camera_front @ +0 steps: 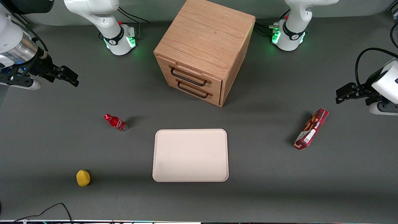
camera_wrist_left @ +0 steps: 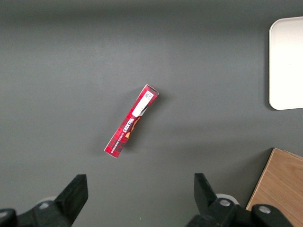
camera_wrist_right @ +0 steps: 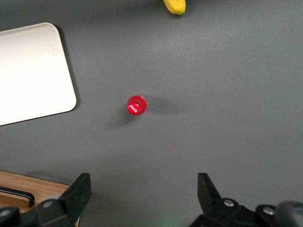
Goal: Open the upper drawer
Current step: 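Move the right gripper toward the upper drawer handle of the wooden cabinet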
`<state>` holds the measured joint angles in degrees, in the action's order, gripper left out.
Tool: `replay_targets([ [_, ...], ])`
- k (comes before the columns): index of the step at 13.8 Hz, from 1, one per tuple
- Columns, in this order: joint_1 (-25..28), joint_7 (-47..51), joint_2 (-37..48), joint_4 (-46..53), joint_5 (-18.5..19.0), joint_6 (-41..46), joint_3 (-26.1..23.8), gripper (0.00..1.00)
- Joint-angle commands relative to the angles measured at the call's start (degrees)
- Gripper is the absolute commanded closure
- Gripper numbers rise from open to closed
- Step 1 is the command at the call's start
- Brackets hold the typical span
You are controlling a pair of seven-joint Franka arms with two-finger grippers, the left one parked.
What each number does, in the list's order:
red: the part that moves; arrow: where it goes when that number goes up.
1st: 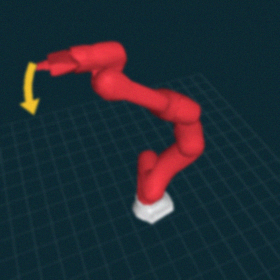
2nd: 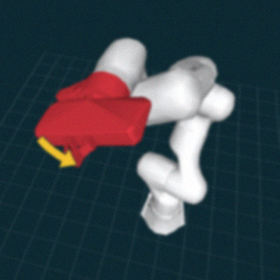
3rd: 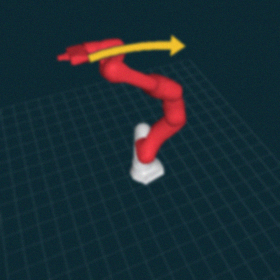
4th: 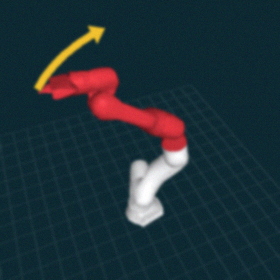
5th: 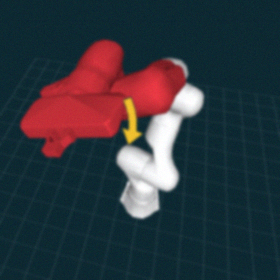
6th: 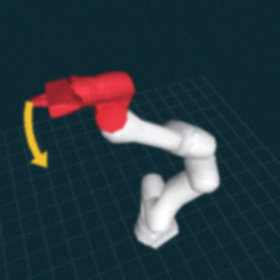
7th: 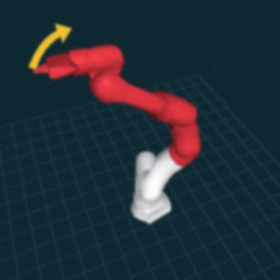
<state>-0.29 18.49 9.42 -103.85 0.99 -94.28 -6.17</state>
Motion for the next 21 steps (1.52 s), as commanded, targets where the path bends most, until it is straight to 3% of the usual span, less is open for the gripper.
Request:
replay_targets([
  [1,0.29,-0.38,-0.81,1.55,-0.81,1.47,0.46,0.0],
  [6,0.82,-1.69,-1.25,4.96,-0.9,2.08,-0.59,0.0],
  [8,1.53,-14.9,-1.68,9.08,-2.21,8.56,-6.54,0.0],
  [11,1.7,-21.63,-7.2,13.3,-13.43,9.64,-9.29,0.0],
  [12,1.61,-28.09,-9.14,14.71,-15.73,9.82,-11.04,0.0],
  [14,1.61,-44.96,-12.13,14.99,-16.46,9.82,-13.86,0.0],
  [15,1.61,-48.34,-13.98,15.08,-16.98,9.73,-15.0,0.0],
  [19,1.7,-48.37,-23.64,15.87,-20.49,5.27,-21.15,0.0],
  [21,2.14,-44.01,-27.16,15.52,-20.33,0.79,-23.26,0.0],
])
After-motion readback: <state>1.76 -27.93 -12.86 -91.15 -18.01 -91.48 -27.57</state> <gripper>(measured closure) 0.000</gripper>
